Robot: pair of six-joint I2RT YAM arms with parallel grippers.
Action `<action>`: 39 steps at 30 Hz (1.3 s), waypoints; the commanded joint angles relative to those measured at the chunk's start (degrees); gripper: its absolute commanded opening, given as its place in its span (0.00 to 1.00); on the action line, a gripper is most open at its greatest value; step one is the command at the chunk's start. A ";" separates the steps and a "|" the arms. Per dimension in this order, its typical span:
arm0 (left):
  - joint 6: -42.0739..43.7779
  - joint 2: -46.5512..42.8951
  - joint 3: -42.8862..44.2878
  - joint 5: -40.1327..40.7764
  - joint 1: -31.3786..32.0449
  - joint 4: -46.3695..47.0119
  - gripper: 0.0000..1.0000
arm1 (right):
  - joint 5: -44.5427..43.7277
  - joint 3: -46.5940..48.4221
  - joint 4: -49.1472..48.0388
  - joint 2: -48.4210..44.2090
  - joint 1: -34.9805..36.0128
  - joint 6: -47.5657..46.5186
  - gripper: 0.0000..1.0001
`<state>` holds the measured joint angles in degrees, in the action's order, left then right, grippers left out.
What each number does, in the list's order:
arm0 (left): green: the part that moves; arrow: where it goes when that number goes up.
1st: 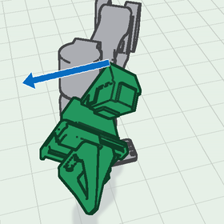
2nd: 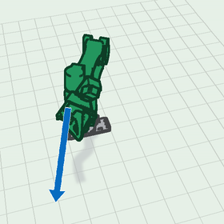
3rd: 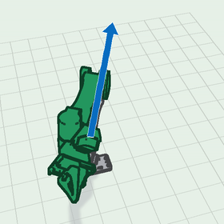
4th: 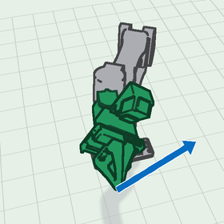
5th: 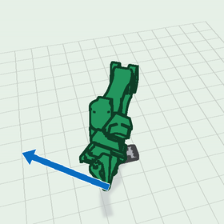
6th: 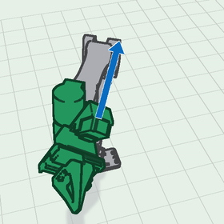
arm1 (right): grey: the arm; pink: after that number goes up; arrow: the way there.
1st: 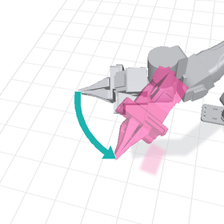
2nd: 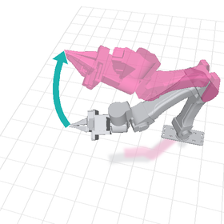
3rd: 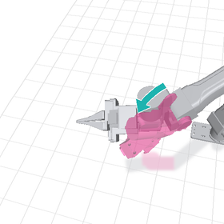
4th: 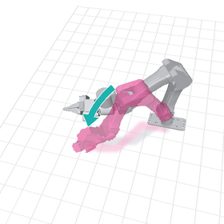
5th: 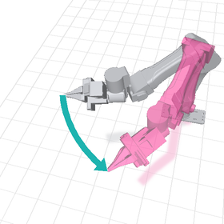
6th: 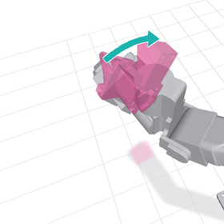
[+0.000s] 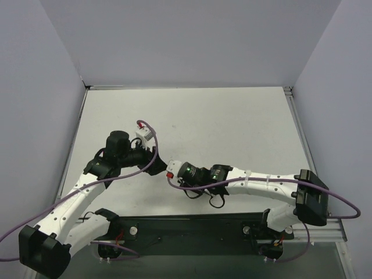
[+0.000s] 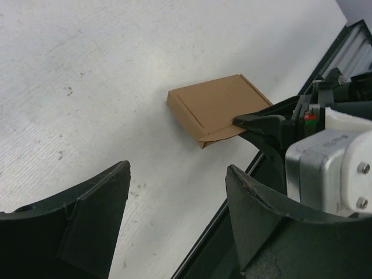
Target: Fold the paper box
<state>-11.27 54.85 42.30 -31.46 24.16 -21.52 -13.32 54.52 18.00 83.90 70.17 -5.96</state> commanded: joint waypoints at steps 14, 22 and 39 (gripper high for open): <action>3.88 4.30 1.29 -18.02 6.15 7.90 0.76 | 56.72 6.82 7.75 -6.30 -23.50 -2.92 0.00; 7.75 9.31 4.63 -13.28 12.49 4.29 0.76 | 70.53 9.02 7.67 -2.16 -25.87 -3.18 0.00; 6.52 10.54 2.87 -16.61 14.07 6.40 0.34 | 71.16 9.81 7.67 -0.40 -26.84 -3.36 0.00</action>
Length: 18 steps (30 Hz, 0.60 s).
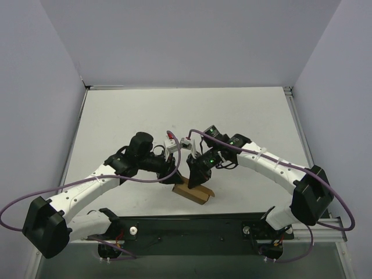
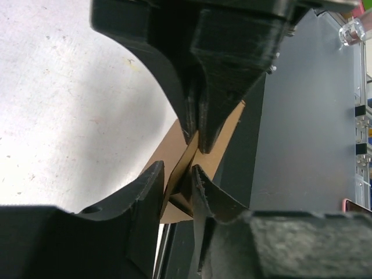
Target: Fold the paper box
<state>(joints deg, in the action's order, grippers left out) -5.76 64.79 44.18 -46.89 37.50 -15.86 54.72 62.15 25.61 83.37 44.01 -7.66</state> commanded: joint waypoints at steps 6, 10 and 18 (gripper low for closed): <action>0.93 0.60 0.03 -3.73 1.70 0.92 0.05 | -1.44 1.40 -1.70 -1.72 -3.05 2.03 0.11; 0.66 -0.02 -0.32 -2.50 2.14 0.92 0.00 | -5.57 -1.06 -3.98 -5.31 -5.59 5.90 0.40; 0.40 -0.64 -0.33 2.59 1.97 0.30 0.00 | -19.46 -9.67 -5.74 -17.87 -9.20 10.82 0.56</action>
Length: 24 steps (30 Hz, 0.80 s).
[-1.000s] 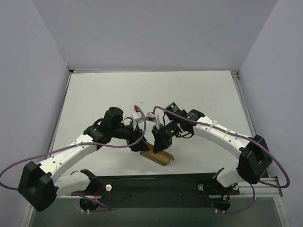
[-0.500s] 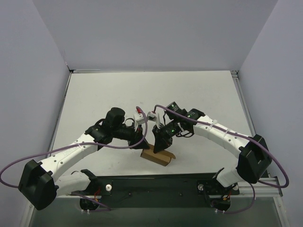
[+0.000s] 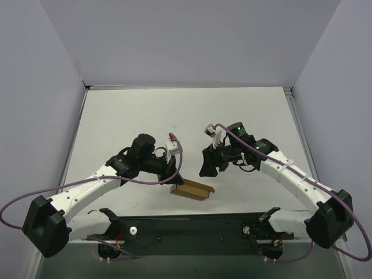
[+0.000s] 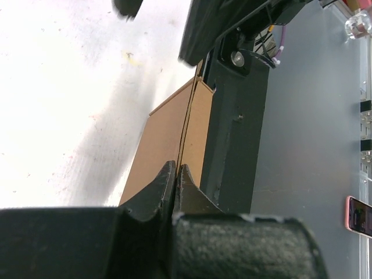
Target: Fold the paper box
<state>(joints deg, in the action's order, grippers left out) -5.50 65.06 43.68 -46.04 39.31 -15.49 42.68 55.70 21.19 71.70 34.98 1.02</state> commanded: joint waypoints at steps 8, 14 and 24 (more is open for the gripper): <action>-0.39 -0.63 0.44 4.03 -1.16 -0.60 0.00 | -12.18 -8.59 -1.59 -12.02 0.00 7.85 0.56; -0.74 -1.33 0.27 5.96 -2.22 -0.69 0.00 | -13.49 -10.96 -2.29 -11.67 1.84 9.79 0.52; -1.01 -2.04 0.09 6.05 -2.66 -0.42 0.00 | -18.06 -11.67 -5.63 -6.76 6.94 9.18 0.43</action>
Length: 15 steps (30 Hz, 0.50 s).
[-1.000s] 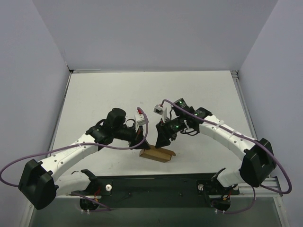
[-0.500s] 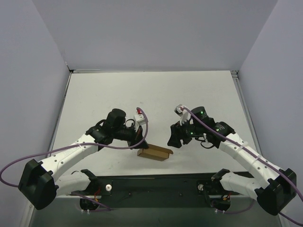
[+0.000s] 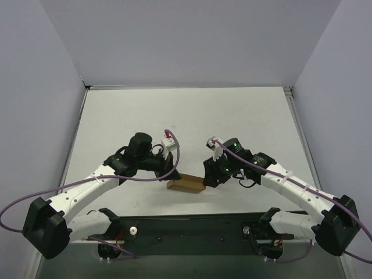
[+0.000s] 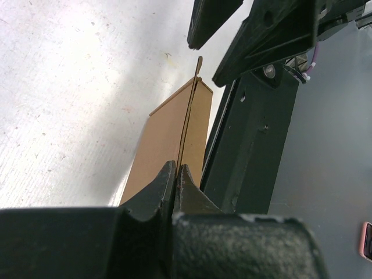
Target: Fold the paper box
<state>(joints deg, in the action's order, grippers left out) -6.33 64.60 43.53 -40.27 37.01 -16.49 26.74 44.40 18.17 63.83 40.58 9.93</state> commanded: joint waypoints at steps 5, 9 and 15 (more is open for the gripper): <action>-0.18 -1.85 0.24 0.63 -0.54 0.58 0.00 | -3.10 -0.28 -2.71 1.82 2.31 0.52 0.32; 0.00 -1.93 0.33 1.42 -0.54 0.32 0.00 | -4.15 0.25 -1.48 1.91 2.49 0.96 0.26; 0.17 -2.11 0.33 2.13 -0.54 0.06 0.00 | -5.12 1.04 0.19 2.08 2.49 1.14 0.19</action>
<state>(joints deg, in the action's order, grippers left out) -6.42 63.99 43.53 -39.11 36.91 -16.56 23.14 44.23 16.62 65.52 42.52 10.52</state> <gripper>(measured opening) 0.042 0.213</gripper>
